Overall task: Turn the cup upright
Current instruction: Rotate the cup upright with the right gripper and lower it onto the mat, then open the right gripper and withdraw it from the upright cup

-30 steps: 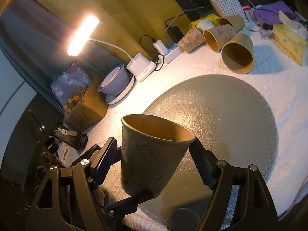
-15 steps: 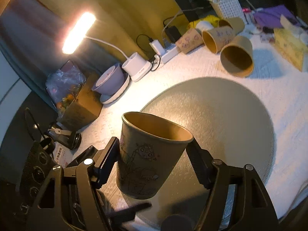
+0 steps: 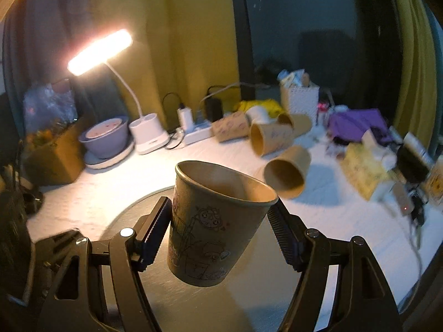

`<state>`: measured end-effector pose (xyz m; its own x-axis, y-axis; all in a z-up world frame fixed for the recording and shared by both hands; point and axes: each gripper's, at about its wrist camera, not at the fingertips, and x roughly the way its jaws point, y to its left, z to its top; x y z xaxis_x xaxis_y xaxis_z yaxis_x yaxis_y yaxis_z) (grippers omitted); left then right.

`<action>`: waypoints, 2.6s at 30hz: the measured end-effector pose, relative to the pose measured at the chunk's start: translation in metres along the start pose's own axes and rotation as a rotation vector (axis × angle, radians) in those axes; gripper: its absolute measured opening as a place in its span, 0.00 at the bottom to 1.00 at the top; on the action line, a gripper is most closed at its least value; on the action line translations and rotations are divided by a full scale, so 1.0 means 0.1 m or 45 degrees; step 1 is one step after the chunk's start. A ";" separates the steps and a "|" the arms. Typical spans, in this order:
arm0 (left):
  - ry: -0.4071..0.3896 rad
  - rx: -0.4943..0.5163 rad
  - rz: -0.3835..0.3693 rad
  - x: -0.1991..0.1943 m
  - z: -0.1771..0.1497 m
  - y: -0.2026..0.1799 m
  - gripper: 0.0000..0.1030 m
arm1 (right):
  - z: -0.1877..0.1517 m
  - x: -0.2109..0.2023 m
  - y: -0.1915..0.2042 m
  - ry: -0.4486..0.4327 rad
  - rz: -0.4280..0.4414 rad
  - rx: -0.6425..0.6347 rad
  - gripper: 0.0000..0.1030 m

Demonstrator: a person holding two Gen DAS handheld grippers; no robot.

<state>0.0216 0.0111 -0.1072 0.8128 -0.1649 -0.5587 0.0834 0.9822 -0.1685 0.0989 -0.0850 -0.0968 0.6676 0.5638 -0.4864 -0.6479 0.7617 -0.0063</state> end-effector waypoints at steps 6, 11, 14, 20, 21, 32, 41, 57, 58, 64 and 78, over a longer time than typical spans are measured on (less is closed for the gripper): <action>0.035 -0.202 0.102 0.06 0.06 0.43 0.76 | -0.10 0.20 0.08 0.015 0.005 -0.045 0.72; 0.043 -0.336 0.177 0.08 0.06 0.72 0.76 | -0.15 0.45 0.20 0.059 0.066 -0.066 0.72; 0.037 -0.394 0.244 0.08 0.06 0.86 0.76 | -0.16 0.55 0.28 0.060 0.062 -0.092 0.72; 0.034 -0.425 0.293 0.08 0.03 0.94 0.76 | -0.15 0.62 0.38 0.035 -0.025 -0.169 0.72; 0.037 -0.422 0.295 0.09 0.03 0.93 0.76 | -0.15 0.63 0.38 0.041 -0.023 -0.174 0.72; 0.041 -0.407 0.290 0.10 0.01 0.90 0.76 | -0.24 0.64 0.52 0.113 -0.099 -0.328 0.72; 0.023 -0.381 0.290 0.07 0.03 0.86 0.76 | -0.31 0.56 0.50 0.145 -0.093 -0.331 0.72; -0.021 -0.243 0.317 0.04 0.05 0.65 0.76 | -0.44 0.30 0.29 0.137 -0.042 -0.212 0.74; -0.029 -0.231 0.319 0.03 0.05 0.63 0.76 | -0.45 0.28 0.27 0.132 -0.037 -0.201 0.74; -0.080 -0.154 0.313 -0.03 0.06 0.49 0.76 | -0.47 0.08 0.22 0.100 -0.034 -0.158 0.76; -0.298 0.044 0.259 -0.36 0.08 0.11 0.76 | -0.39 -0.47 0.24 -0.008 -0.087 -0.142 0.76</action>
<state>-0.0019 0.0285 -0.0823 0.9253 0.0570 -0.3750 -0.0785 0.9960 -0.0422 0.0376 -0.1054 -0.1087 0.7136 0.5143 -0.4757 -0.6374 0.7583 -0.1364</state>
